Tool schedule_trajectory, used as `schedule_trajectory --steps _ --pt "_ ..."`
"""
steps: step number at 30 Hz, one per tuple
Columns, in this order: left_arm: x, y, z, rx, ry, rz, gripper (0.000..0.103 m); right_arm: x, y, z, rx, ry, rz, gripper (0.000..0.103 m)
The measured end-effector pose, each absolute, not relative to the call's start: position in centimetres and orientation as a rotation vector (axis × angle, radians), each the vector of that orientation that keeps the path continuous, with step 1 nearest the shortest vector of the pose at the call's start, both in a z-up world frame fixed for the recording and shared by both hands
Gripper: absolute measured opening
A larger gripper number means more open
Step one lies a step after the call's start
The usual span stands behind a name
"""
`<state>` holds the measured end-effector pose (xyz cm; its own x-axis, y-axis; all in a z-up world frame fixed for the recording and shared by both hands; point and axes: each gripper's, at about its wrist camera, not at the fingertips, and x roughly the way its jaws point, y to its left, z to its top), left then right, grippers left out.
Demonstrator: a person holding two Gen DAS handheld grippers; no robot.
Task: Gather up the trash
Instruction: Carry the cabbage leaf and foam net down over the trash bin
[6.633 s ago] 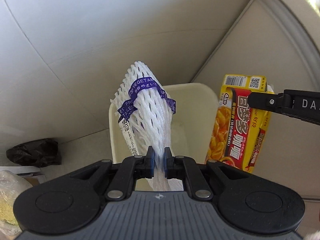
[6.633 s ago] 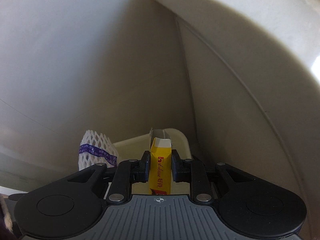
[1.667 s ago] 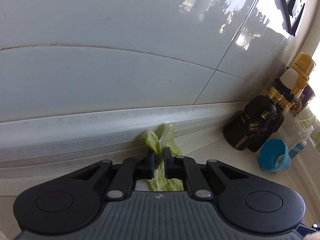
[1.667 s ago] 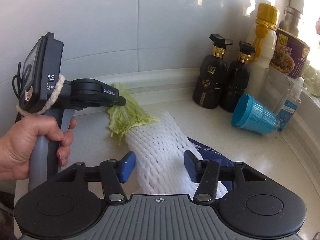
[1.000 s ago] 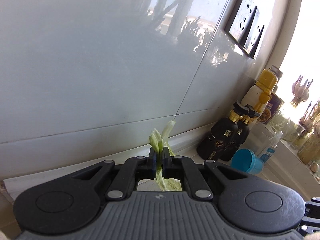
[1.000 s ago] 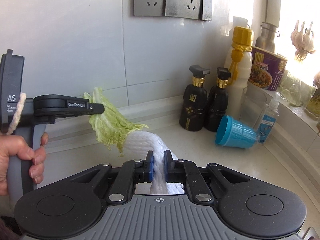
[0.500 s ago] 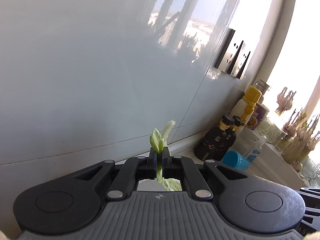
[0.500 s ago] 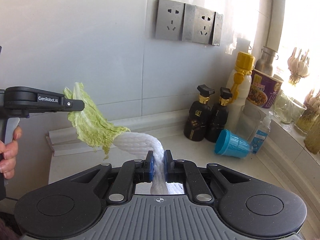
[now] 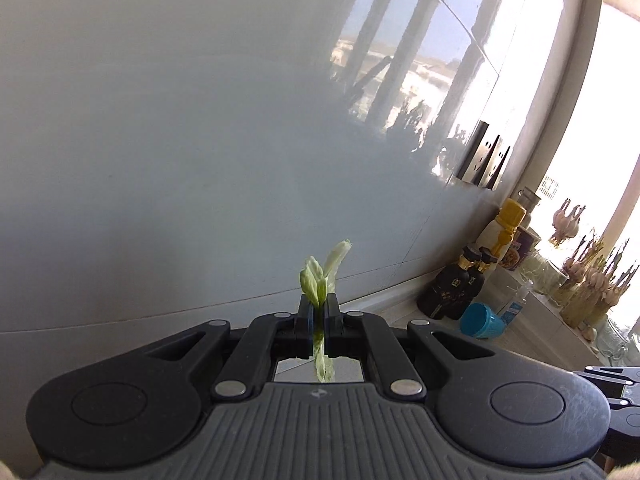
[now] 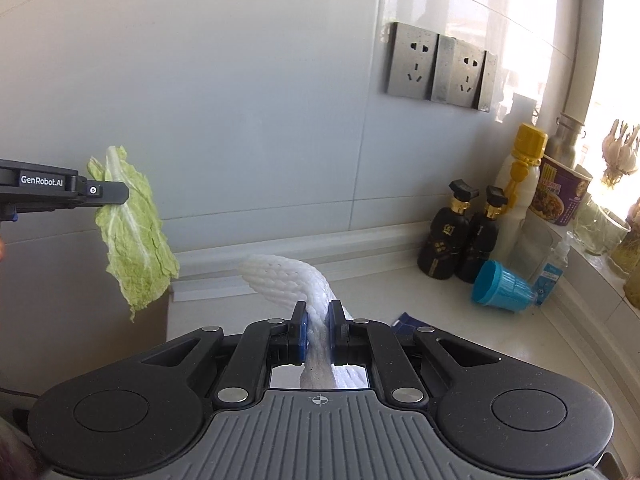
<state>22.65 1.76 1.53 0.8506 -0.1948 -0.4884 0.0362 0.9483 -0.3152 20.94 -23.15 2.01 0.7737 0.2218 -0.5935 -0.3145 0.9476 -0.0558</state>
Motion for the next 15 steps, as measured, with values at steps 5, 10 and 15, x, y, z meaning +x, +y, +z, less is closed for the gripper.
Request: schedule_trajectory --steps 5,10,15 --pt "20.4 4.3 0.9 -0.299 0.587 -0.077 0.004 19.3 -21.1 2.1 -0.143 0.641 0.345 0.008" --pt "18.6 6.6 -0.7 -0.306 0.659 -0.019 0.004 18.0 -18.5 1.4 -0.133 0.683 0.401 0.008" --pt "17.4 8.1 -3.0 -0.317 0.737 0.031 0.004 16.9 -15.5 0.5 -0.129 0.742 0.472 0.008"
